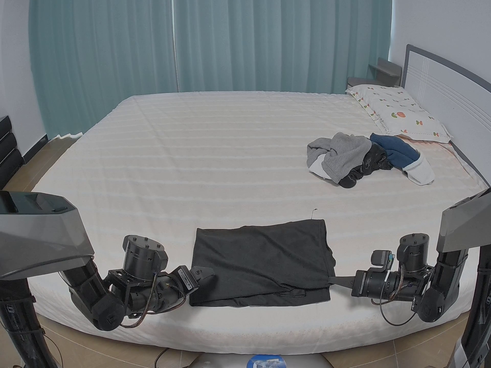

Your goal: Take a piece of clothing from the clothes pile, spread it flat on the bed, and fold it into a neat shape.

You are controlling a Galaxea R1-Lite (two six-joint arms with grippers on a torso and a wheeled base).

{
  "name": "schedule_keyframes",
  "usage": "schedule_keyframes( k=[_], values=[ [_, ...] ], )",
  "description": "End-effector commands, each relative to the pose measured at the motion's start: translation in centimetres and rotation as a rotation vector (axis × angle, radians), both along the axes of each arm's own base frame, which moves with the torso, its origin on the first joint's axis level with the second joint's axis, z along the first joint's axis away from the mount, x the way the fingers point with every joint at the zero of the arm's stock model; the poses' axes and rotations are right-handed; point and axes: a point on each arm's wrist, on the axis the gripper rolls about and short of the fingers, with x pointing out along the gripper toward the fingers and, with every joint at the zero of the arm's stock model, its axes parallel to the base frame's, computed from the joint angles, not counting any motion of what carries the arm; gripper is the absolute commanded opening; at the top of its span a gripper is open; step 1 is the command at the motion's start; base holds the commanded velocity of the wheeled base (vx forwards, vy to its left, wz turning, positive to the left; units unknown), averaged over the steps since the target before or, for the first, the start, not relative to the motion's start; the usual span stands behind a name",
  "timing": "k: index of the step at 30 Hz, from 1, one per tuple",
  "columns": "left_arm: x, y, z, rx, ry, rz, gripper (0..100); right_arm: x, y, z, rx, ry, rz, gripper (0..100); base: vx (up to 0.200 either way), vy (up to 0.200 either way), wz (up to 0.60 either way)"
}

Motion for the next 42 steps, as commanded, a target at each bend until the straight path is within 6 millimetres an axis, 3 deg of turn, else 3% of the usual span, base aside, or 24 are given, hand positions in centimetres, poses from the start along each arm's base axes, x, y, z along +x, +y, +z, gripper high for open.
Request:
schedule_keyframes(
  k=[1, 2, 15, 31, 32, 37, 38, 40, 42],
  values=[
    [-0.9, -0.4, -0.5, 0.012, 0.026, -0.025, 100, 0.0, 0.0, -0.2, -0.001, 0.005, 0.001, 0, 0.0, 0.0, 0.0],
    [-1.0, -0.5, -0.5, 0.013, 0.027, -0.028, 0, 0.0, 0.0, -0.2, -0.001, 0.005, 0.001, 0, 0.0, 0.0, 0.0],
    [-2.7, 0.0, 0.0, 0.032, 0.038, -0.026, 0, 0.1, 0.0, 0.0, 0.001, -0.004, 0.0, 0, 0.0, 0.0, 0.0],
    [-2.9, 0.4, 0.1, 0.036, 0.036, -0.016, 0, -0.3, -0.1, -0.9, -0.014, 0.029, -0.003, 0, 0.0, 0.0, 0.0],
    [-2.9, 0.4, 0.1, 0.036, 0.036, -0.015, 0, -0.2, -0.1, -0.9, -0.015, 0.023, -0.007, 100, 0.0, 0.0, 0.0],
    [-2.9, 0.4, 0.1, 0.037, 0.037, -0.013, 0, 1.4, -0.1, 0.0, 0.009, -0.052, -0.031, 100, 0.0, 0.0, 0.0],
    [-2.9, 0.4, 0.1, 0.037, 0.037, -0.013, 0, 2.6, 0.0, 0.5, 0.013, -0.097, -0.054, 100, 0.0, 0.0, 0.0],
    [-2.9, 0.4, 0.1, 0.037, 0.037, -0.013, 0, 3.2, 0.2, 0.7, 0.012, -0.116, -0.067, 100, 0.0, 0.0, 0.0],
    [-3.0, 0.4, 0.1, 0.037, 0.039, -0.016, 0, 5.4, 1.1, 0.8, -0.01, -0.143, -0.12, 100, 0.0, 0.0, 0.0]
  ],
)
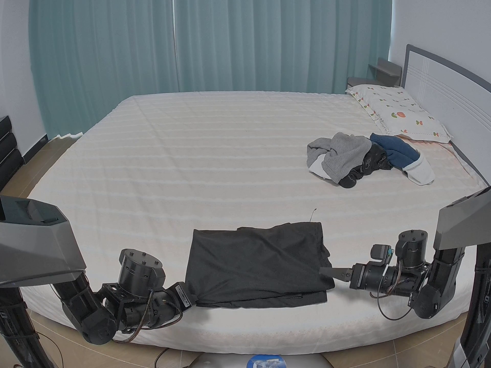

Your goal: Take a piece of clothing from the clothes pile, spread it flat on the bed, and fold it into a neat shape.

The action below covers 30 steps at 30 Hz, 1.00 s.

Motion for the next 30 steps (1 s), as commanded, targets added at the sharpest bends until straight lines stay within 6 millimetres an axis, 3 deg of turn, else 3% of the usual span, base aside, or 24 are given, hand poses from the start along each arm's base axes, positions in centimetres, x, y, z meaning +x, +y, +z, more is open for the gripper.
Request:
schedule_keyframes(
  k=[1, 8, 14, 15, 30],
  values=[
    [-0.1, -0.1, -0.1, 0.002, 0.006, -0.003, 0, 4.1, 1.2, 0.6, -0.018, -0.067, -0.078, 100, 0.0, 0.0, 0.0],
    [-0.1, -0.1, -0.1, 0.002, 0.006, -0.005, 0, 7.2, 3.6, -0.3, -0.031, -0.062, -0.071, 100, 0.0, 0.0, 0.0],
    [-0.2, -0.1, -0.3, 0.008, 0.012, -0.012, 0, 9.4, 4.3, -1.8, -0.039, -0.088, -0.11, 100, 0.0, 0.0, 0.0],
    [-0.2, -0.2, -0.4, 0.011, 0.014, -0.011, 0, 9.5, 4.3, -2.0, -0.042, -0.088, -0.114, 0, 0.0, 0.0, 0.0],
    [-0.2, -0.1, -0.6, 0.02, 0.018, -0.008, 0, 11.8, 3.8, -1.2, -0.029, -0.161, -0.185, 0, 0.0, 0.0, 0.0]
  ],
)
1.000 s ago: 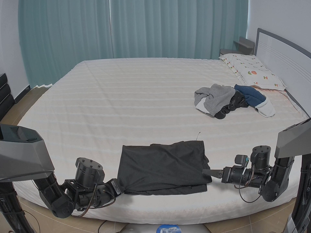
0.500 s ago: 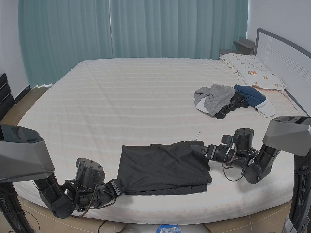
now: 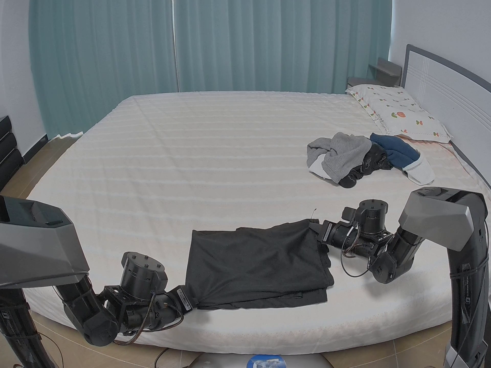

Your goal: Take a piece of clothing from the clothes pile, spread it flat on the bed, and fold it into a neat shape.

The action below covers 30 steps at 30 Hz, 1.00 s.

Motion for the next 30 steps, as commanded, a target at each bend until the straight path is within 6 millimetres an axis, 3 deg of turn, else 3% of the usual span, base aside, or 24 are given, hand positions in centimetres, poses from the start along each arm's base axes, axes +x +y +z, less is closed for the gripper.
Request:
schedule_keyframes(
  k=[1, 11, 12, 16, 17, 20, 25, 30],
  values=[
    [0.0, 0.0, -0.1, 0.003, 0.004, 0.002, 0, 0.3, -0.1, 0.0, 0.003, -0.007, -0.005, 0, 0.0, 0.0, 0.0],
    [0.0, 0.0, -0.1, 0.002, 0.003, 0.002, 0, 0.3, -0.4, -0.1, 0.01, 0.002, -0.016, 0, 0.0, 0.0, 0.0],
    [0.0, 0.0, -0.1, 0.002, 0.001, 0.002, 0, 0.1, -0.3, -0.2, 0.013, 0.011, -0.016, 100, 0.0, 0.0, 0.0],
    [-0.2, 0.1, 0.2, -0.017, -0.003, -0.005, 0, -0.2, -0.1, 0.0, 0.017, 0.01, -0.007, 100, 0.0, 0.0, 0.0],
    [-0.2, 0.2, 0.2, -0.021, -0.008, -0.004, 100, -0.2, -0.1, 0.1, 0.019, 0.007, -0.008, 100, 0.0, 0.0, 0.0],
    [-0.1, 0.1, 0.5, -0.033, -0.038, 0.0, 100, -0.5, -0.1, 1.1, 0.032, -0.005, -0.008, 100, 0.0, 0.0, 0.0],
    [0.3, 0.9, 2.5, -0.067, -0.125, 0.043, 100, -3.8, -1.2, 4.1, 0.14, 0.06, -0.027, 100, 0.0, 0.0, 0.0],
    [2.6, 2.3, 4.7, -0.104, -0.229, 0.122, 100, -8.3, -2.3, 3.1, 0.11, 0.165, -0.005, 100, 0.0, 0.0, 0.0]
  ],
)
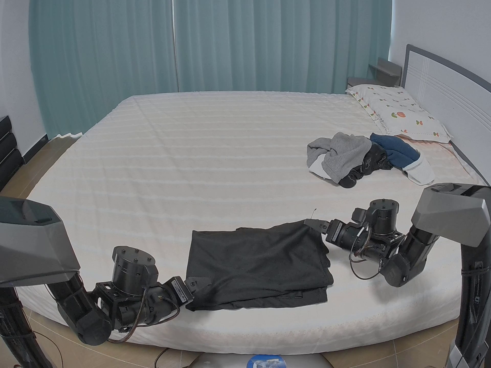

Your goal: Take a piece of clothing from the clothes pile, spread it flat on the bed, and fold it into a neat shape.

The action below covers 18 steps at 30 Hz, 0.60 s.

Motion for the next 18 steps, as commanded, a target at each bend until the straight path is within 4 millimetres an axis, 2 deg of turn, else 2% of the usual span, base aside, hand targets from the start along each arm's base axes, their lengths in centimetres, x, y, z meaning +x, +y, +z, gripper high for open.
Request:
schedule_keyframes(
  k=[1, 2, 3, 8, 14, 18],
  values=[
    [2.7, 1.5, 3.2, -0.056, -0.144, 0.09, 100, -5.1, -1.1, 1.1, 0.01, 0.062, 0.031, 100, 0.0, 0.0, 0.0],
    [2.7, 1.5, 3.2, -0.056, -0.144, 0.09, 100, -5.1, -1.1, 1.1, 0.01, 0.062, 0.031, 100, 0.0, 0.0, 0.0],
    [4.0, 1.6, 3.9, -0.066, -0.182, 0.105, 100, -7.0, -0.9, 0.6, 0.011, 0.086, 0.055, 100, 0.0, 0.0, 0.0],
    [7.7, 0.9, 3.4, -0.055, -0.168, 0.126, 100, -10.3, -0.3, -0.7, -0.018, 0.165, 0.104, 100, 0.0, 0.0, 0.0],
    [12.3, -0.7, 0.8, -0.01, -0.141, 0.176, 100, -10.9, 0.1, -0.8, 0.01, 0.197, 0.105, 100, 0.0, 0.0, 0.0],
    [13.6, -1.5, -1.9, 0.034, -0.115, 0.202, 100, -10.6, 0.2, -1.3, 0.008, 0.209, 0.1, 100, 0.0, 0.0, 0.0]
  ],
)
